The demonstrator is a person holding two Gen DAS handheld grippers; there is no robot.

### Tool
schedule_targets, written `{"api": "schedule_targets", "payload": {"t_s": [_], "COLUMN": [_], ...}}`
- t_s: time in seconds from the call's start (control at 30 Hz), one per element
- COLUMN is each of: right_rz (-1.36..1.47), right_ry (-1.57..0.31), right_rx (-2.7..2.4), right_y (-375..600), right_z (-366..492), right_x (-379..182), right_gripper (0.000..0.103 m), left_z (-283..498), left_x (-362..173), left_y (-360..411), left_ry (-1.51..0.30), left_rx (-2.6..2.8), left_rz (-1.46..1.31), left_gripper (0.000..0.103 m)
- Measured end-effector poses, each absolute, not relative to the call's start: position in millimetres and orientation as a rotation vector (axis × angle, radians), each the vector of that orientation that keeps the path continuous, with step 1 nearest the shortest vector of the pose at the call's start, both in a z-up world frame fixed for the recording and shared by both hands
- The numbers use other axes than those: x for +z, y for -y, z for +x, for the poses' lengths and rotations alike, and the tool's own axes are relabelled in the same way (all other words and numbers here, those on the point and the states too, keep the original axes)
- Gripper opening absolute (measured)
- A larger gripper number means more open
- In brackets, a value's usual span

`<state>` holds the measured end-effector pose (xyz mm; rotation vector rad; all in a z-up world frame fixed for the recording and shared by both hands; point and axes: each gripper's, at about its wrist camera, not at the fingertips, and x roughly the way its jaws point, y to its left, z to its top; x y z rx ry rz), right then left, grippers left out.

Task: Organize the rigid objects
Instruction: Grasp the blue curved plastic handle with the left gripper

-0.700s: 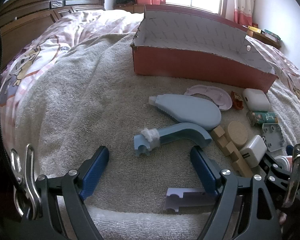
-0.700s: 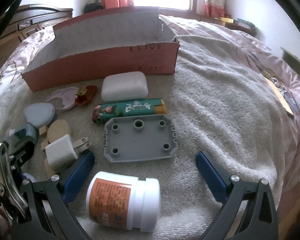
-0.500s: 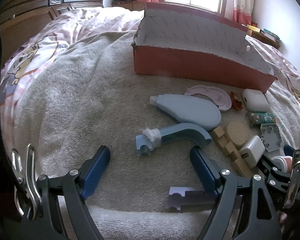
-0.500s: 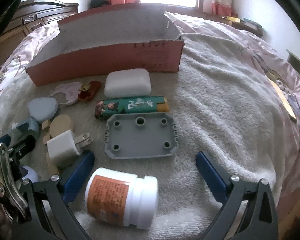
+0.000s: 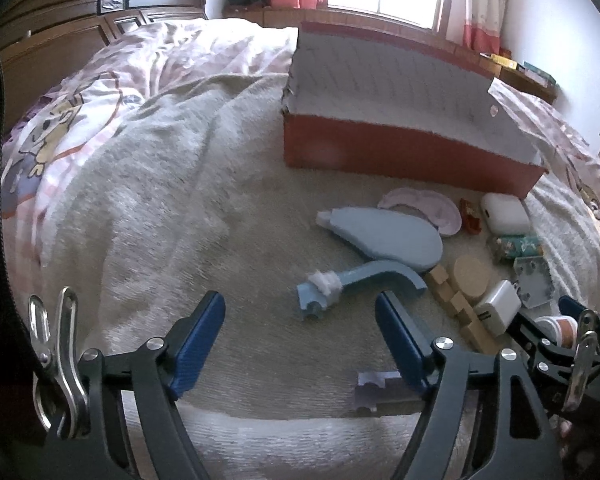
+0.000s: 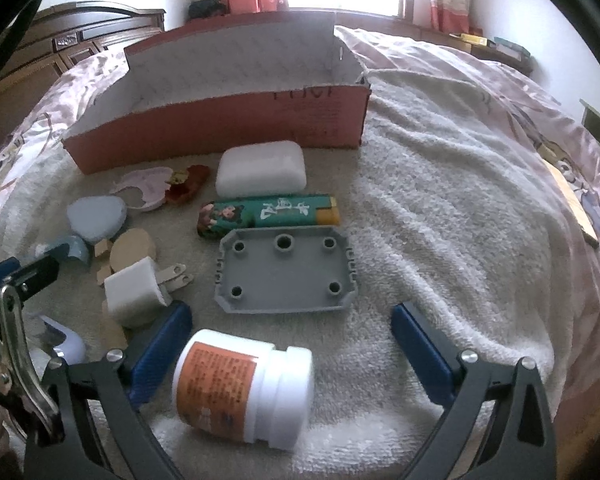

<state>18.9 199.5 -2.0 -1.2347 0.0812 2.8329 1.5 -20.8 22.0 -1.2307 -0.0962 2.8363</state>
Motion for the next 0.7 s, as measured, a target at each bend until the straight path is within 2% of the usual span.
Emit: {"api": "schedule_targets", "payload": {"t_s": [0.17, 0.43, 0.7], "right_rz": [-1.204, -1.148, -1.170], "right_ry": [-0.107, -0.043, -0.053], "right_rx": [2.873, 2.921, 2.937], "right_y": [-200.6, -198.8, -198.5], "right_z": [23.9, 31.4, 32.3], "right_x": [4.3, 15.6, 12.2], "right_gripper": [0.100, 0.100, 0.100], "left_z": [1.4, -4.7, -13.3], "left_x": [25.8, 23.4, 17.7], "left_y": [20.3, 4.8, 3.4], "left_ry": [0.085, 0.114, 0.277], "left_rx": [2.810, 2.729, 2.710], "left_rz": [-1.220, -1.241, -1.268], "left_gripper": [0.080, 0.080, 0.080]}}
